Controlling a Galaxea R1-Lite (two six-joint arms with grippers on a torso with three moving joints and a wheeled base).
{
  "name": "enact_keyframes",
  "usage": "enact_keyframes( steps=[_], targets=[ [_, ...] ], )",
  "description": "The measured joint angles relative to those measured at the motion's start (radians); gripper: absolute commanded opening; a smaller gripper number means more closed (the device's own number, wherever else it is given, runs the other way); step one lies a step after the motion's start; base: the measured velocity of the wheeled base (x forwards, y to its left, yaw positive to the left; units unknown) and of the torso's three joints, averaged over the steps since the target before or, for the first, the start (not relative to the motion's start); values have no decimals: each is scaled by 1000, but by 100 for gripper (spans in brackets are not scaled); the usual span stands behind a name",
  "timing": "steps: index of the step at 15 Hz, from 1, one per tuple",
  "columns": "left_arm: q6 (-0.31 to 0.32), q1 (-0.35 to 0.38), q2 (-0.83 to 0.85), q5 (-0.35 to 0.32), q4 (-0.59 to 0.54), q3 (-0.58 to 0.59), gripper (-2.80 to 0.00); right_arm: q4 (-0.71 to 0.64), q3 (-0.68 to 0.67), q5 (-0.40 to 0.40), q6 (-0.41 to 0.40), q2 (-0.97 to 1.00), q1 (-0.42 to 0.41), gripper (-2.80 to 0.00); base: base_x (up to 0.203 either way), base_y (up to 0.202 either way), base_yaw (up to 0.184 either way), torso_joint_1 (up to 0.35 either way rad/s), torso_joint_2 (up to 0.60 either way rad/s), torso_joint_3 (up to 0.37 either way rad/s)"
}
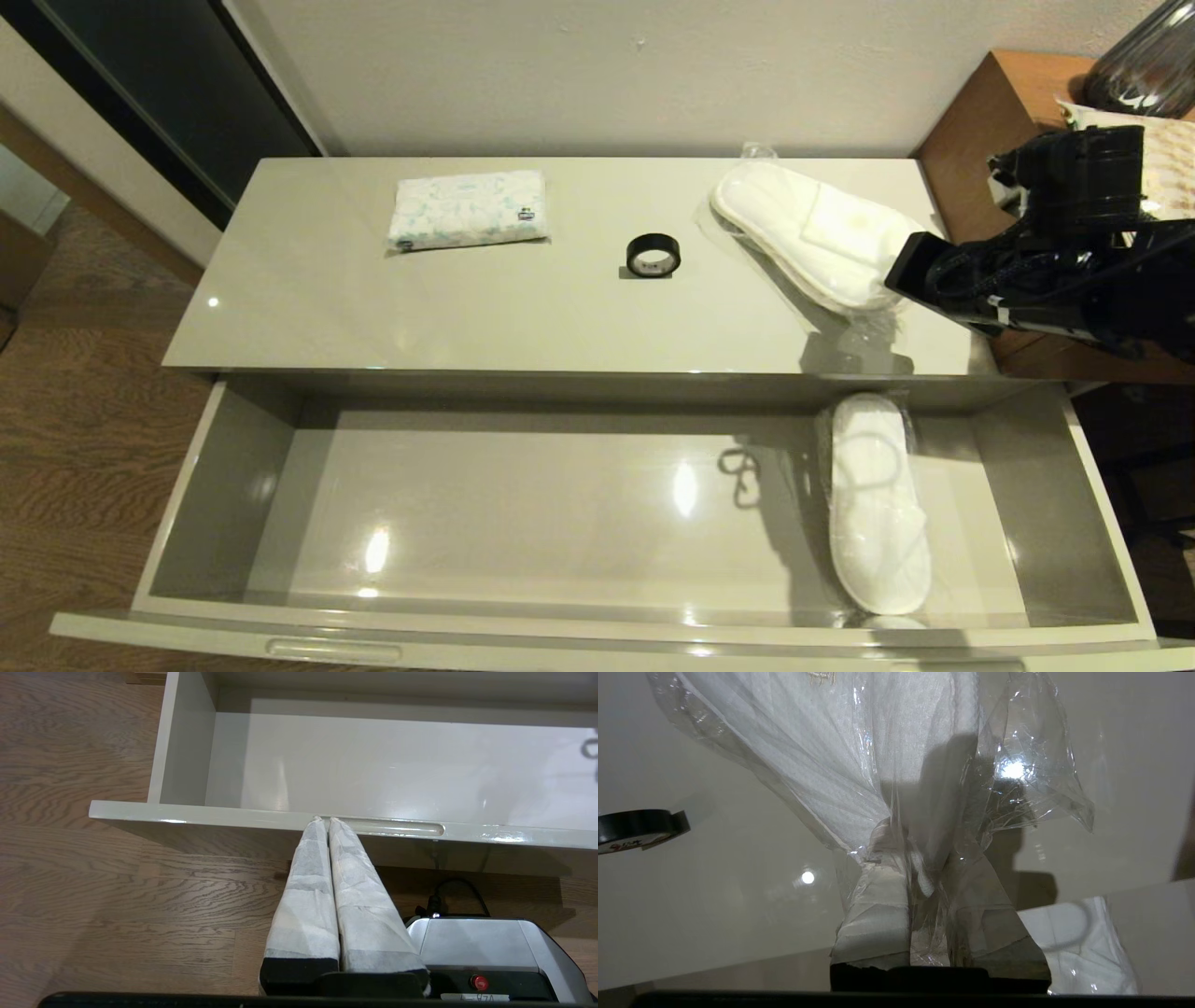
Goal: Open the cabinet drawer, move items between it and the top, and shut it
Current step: Pick up the disposable slippers on the table, then put the disposable slippers in the drawer
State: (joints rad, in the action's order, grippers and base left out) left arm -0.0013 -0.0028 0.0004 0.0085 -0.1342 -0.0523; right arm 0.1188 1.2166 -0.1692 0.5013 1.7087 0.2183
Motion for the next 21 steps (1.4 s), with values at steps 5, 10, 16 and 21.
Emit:
enact_keyframes(
  steps=[5, 10, 16, 21],
  targets=[
    [0, -1, 0, 0, 0, 0, -280, -277, 45, -18, 0, -190, 6, -280, 0, 0, 0, 0, 0, 0],
    [0, -1, 0, 0, 0, 0, -280, -656, 64, -89, 40, -463, 24, -280, 0, 0, 0, 0, 0, 0],
    [0, 0, 0, 0, 0, 0, -280, -841, -214, -89, 106, -740, 28, -280, 0, 0, 0, 0, 0, 0],
    [0, -1, 0, 0, 0, 0, -280, -728, -310, -71, 149, -713, 26, -280, 0, 0, 0, 0, 0, 0]
  ],
)
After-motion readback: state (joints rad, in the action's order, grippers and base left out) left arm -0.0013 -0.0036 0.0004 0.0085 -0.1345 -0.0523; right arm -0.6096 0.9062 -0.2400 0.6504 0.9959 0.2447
